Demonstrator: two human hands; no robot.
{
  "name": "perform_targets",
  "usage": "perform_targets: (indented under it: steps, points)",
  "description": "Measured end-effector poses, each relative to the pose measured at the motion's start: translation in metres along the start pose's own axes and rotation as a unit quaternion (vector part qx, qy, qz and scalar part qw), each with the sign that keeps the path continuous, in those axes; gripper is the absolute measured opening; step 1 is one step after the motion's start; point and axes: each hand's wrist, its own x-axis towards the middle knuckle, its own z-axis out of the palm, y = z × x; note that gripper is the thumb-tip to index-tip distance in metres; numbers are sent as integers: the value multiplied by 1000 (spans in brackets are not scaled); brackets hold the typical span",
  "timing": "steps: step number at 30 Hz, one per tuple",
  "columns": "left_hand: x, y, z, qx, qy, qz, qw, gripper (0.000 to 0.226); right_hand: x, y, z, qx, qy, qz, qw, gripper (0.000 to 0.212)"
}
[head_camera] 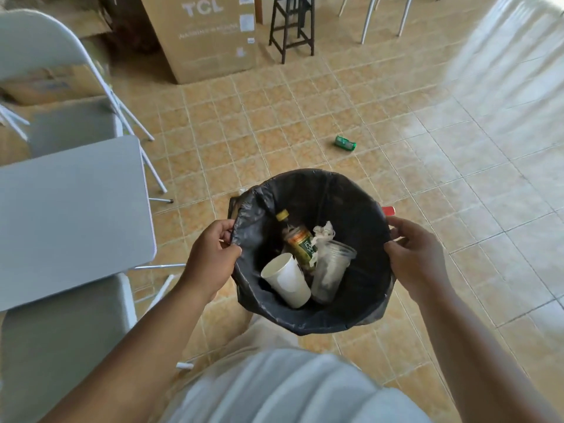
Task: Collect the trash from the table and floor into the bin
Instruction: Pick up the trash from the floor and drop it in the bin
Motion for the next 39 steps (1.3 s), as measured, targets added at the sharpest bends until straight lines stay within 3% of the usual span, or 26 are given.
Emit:
perform_targets:
  steps: [11,17,29,39]
  points:
    - [156,56,-28,60,20,-24,998,50,144,-83,59,-61,-30,-19,997,54]
    - [206,60,-39,72,70,-57,993,52,217,-106,96,-65,-75,-46,994,54]
    - [246,-6,-9,65,237,-199,949,52,357,-116,220,-144,-268,-139,942,57]
    - [275,-117,8,1,265,-244,933,49,381,-77,321,-174,-282,-145,932,58]
